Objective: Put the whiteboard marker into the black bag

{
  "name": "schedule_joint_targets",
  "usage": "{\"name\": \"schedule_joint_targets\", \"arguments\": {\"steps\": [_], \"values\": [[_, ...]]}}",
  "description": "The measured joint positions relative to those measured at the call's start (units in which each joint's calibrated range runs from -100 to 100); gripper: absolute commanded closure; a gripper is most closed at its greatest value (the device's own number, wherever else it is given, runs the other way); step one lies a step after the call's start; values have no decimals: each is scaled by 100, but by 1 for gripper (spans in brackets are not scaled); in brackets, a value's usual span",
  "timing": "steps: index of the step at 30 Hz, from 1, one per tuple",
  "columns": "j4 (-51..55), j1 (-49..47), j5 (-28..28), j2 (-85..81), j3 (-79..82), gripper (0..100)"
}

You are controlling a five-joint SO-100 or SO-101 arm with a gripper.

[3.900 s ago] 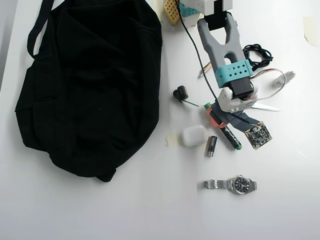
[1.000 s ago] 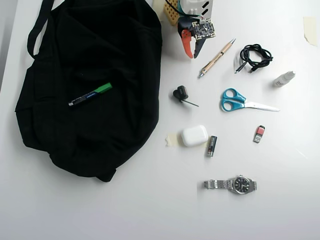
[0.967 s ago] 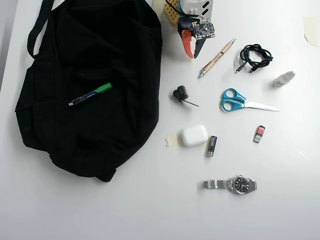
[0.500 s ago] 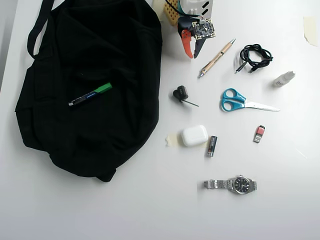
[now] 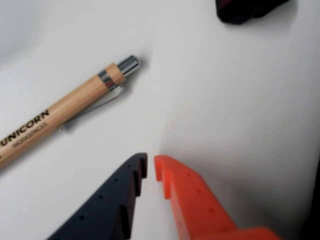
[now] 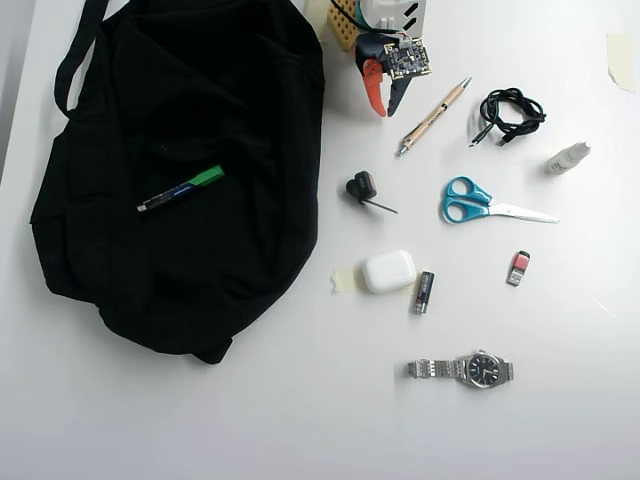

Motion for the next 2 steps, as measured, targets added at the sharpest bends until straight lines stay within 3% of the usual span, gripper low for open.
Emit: {"name": "schedule_joint_targets", "arguments": {"steps": [2], "values": [[0,0,0,0,0,98]]}}
